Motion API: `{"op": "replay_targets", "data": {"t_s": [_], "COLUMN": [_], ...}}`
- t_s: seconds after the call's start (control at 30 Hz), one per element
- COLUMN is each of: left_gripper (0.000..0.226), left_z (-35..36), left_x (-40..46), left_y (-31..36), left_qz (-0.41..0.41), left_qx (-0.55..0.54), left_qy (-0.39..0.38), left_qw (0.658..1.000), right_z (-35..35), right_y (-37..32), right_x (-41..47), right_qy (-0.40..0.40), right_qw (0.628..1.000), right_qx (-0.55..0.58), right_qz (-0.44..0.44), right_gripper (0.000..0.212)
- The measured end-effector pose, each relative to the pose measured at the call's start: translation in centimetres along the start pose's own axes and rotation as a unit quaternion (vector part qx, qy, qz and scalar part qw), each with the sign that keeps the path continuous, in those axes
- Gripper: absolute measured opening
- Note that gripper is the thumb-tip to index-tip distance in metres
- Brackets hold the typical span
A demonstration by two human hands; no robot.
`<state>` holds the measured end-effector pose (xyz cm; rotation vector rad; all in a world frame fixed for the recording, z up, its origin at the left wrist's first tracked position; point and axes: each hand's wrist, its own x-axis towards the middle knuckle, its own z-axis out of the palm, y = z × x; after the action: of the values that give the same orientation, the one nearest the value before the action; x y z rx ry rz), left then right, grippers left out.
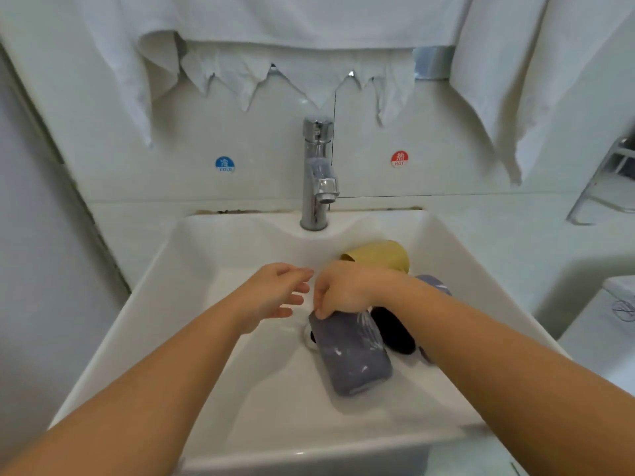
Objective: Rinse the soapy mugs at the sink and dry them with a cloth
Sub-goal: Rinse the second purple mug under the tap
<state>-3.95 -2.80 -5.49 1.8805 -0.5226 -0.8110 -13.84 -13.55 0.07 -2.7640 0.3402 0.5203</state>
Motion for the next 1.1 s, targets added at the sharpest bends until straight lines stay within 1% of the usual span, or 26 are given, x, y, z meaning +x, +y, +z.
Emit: {"op": "replay_targets", "data": {"t_s": [0.07, 0.17, 0.23, 0.27, 0.37, 0.4, 0.47, 0.53, 0.57, 0.6, 0.63, 0.67, 0.7, 0.73, 0.77, 0.83, 0.9, 0.97, 1.1], "left_gripper": [0.046, 0.061, 0.070, 0.070, 0.061, 0.066, 0.084, 0.093, 0.094, 0.092, 0.087, 0.078, 0.066, 0.054, 0.046, 0.037, 0.034, 0.035, 0.046], "left_z": [-0.5, -1.2, -1.2, -1.1, -0.8, -0.8, -1.0, -1.2, -1.3, -1.3, -1.3, -1.3, -1.4, -1.4, -1.4, -1.5, -1.5, -1.4, -1.2], "left_x": [-0.1, -0.3, -0.3, -0.3, 0.0, 0.1, 0.5, 0.8, 0.8, 0.8, 0.9, 0.9, 0.8, 0.6, 0.5, 0.3, 0.2, 0.3, 0.5], "left_y": [0.1, 0.5, 0.5, 0.5, 0.5, 0.5, 0.3, 0.1, 0.1, 0.1, 0.1, 0.1, 0.2, 0.3, 0.4, 0.6, 0.7, 0.7, 0.8], "left_qz": [-0.032, -0.029, -0.004, 0.011, 0.057, 0.066, 0.064, 0.056, 0.052, 0.048, 0.044, 0.041, 0.037, 0.032, 0.030, 0.031, 0.033, 0.033, 0.041], "left_qx": [-0.022, -0.039, -0.041, -0.049, -0.082, -0.087, -0.095, -0.110, -0.122, -0.135, -0.145, -0.153, -0.162, -0.170, -0.175, -0.181, -0.184, -0.184, -0.193], "left_qy": [-0.056, -0.133, -0.149, -0.143, -0.098, -0.082, -0.052, -0.032, -0.027, -0.025, -0.024, -0.024, -0.024, -0.024, -0.024, -0.026, -0.026, -0.031, -0.039], "left_qw": [0.998, 0.990, 0.988, 0.989, 0.990, 0.991, 0.992, 0.992, 0.991, 0.989, 0.988, 0.987, 0.986, 0.985, 0.984, 0.983, 0.982, 0.982, 0.980], "right_z": [-1.4, -2.7, -3.1, -3.1, -3.1, -3.2, -3.9, -4.9, -5.6, -6.3, -6.9, -7.6, -8.2, -8.9, -9.4, -10.6, -11.5, -12.0, -12.3], "right_y": [0.5, 1.4, 1.4, 1.2, 0.5, 0.4, 0.9, 1.8, 2.1, 2.0, 1.6, 1.2, 0.7, 0.2, -0.2, -0.7, -0.8, -0.9, -1.1], "right_x": [-0.1, 0.7, 1.1, 1.2, 1.1, 0.9, 0.6, 0.7, 1.0, 1.3, 1.5, 1.8, 2.3, 2.8, 3.3, 3.9, 4.1, 3.8, 3.3], "right_qy": [0.058, 0.148, 0.182, 0.185, 0.177, 0.181, 0.206, 0.281, 0.336, 0.388, 0.426, 0.449, 0.457, 0.454, 0.448, 0.442, 0.444, 0.433, 0.422], "right_qw": [0.994, 0.954, 0.927, 0.919, 0.909, 0.907, 0.906, 0.900, 0.886, 0.868, 0.851, 0.842, 0.842, 0.847, 0.850, 0.842, 0.827, 0.826, 0.820], "right_qx": [0.094, 0.259, 0.328, 0.348, 0.377, 0.380, 0.369, 0.326, 0.306, 0.299, 0.303, 0.299, 0.285, 0.271, 0.269, 0.301, 0.340, 0.355, 0.384], "right_qz": [0.015, 0.014, 0.009, 0.004, -0.011, -0.008, 0.020, 0.074, 0.092, 0.086, 0.056, 0.016, -0.019, -0.045, -0.062, -0.071, -0.064, -0.061, -0.058], "right_gripper": [0.023, 0.009, 0.008, 0.011, 0.013, 0.015, 0.021, 0.023, 0.027, 0.034, 0.043, 0.052, 0.058, 0.059, 0.055, 0.041, 0.034, 0.036, 0.037]}}
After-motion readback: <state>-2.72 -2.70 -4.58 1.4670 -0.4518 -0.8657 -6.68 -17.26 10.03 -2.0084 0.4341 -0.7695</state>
